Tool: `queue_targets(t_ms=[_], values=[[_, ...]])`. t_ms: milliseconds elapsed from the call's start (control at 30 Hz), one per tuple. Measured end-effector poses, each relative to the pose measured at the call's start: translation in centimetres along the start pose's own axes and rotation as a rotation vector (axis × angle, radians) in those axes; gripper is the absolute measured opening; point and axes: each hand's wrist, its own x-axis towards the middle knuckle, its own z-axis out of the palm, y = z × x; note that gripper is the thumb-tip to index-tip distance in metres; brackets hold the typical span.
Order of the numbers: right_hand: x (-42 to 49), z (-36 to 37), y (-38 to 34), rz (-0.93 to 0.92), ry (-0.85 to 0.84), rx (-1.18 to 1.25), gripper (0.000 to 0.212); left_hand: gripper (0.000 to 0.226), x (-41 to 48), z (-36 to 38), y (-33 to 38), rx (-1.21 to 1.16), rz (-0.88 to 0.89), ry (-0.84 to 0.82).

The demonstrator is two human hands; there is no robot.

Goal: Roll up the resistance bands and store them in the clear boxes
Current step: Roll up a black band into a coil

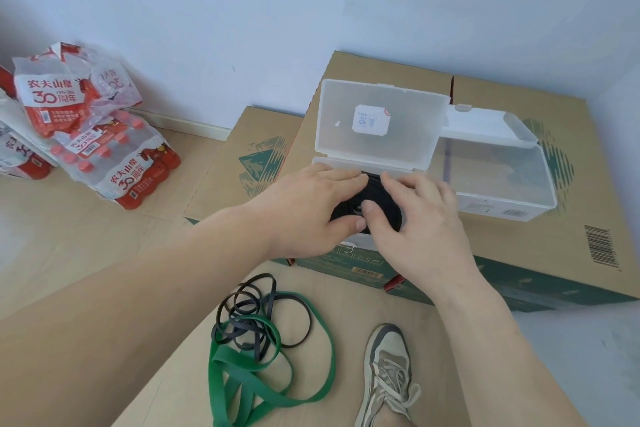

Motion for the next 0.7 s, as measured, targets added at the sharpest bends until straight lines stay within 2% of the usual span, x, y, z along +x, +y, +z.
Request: queue_targets(t_ms=[167, 533, 700], values=[[0.3, -0.3, -0.5, 0.078, -0.096, -0.096, 0.05, 0.061, 0.5, -0.5, 0.3, 0.017, -0.029, -0.047], [0.5, -0.1, -2.1, 0.187, -0.159, -0.183, 0.051, 0.032, 1.4, -0.1, 1.7, 0.101, -0.122, -0.164], [0.6, -0.1, -1.8, 0.179, -0.157, -0.207, 0.05, 0.053, 1.8, -0.2, 1.8, 0.112, -0.138, -0.198]])
